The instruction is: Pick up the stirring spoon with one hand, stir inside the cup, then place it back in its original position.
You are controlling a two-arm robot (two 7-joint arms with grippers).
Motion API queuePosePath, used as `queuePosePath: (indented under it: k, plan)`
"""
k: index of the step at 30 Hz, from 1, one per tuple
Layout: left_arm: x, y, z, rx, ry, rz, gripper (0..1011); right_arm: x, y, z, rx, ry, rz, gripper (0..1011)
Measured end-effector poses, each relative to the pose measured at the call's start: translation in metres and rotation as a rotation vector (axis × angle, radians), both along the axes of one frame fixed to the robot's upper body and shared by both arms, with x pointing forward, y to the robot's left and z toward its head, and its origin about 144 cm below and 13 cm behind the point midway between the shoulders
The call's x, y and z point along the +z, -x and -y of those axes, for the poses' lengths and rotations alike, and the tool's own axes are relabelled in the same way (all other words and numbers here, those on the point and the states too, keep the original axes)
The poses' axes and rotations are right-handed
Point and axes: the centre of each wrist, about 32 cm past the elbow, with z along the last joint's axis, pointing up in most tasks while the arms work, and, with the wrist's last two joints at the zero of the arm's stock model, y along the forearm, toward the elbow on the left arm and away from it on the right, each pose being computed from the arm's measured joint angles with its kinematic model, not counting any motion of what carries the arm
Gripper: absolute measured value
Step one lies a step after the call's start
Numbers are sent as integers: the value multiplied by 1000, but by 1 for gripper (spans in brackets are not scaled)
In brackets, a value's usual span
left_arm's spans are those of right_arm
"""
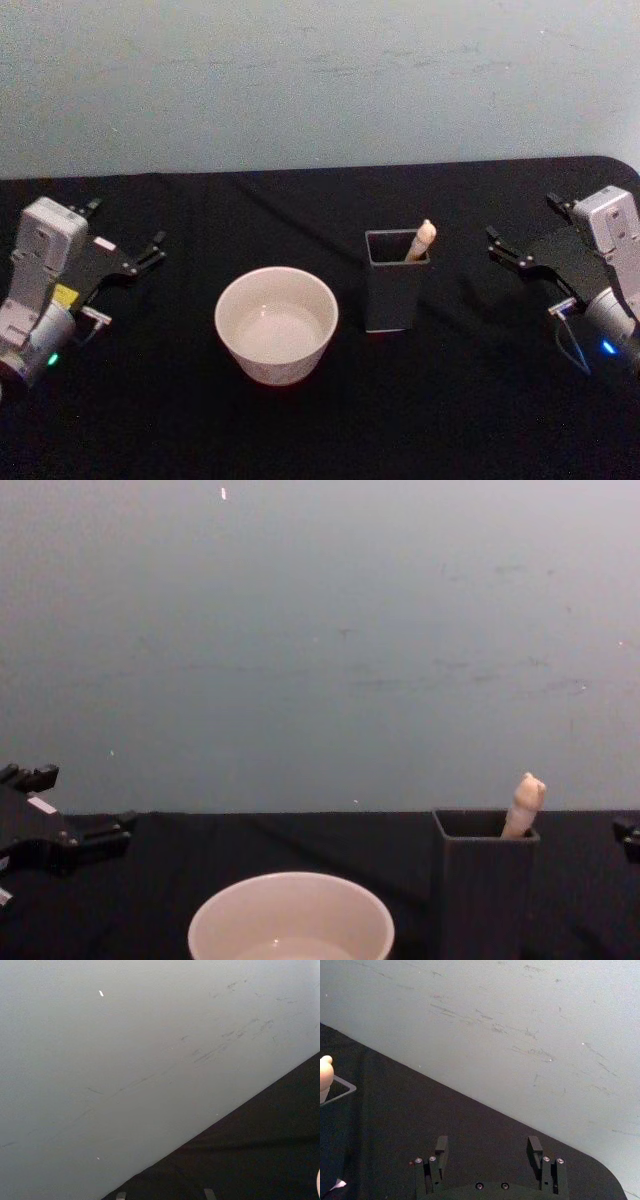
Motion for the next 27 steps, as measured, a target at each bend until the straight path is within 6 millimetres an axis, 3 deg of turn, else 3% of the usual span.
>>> queuePosePath:
  k: [27]
  plan:
    - [0,0,0,0,0,0,1001,0,0,0,0,0,0,1000]
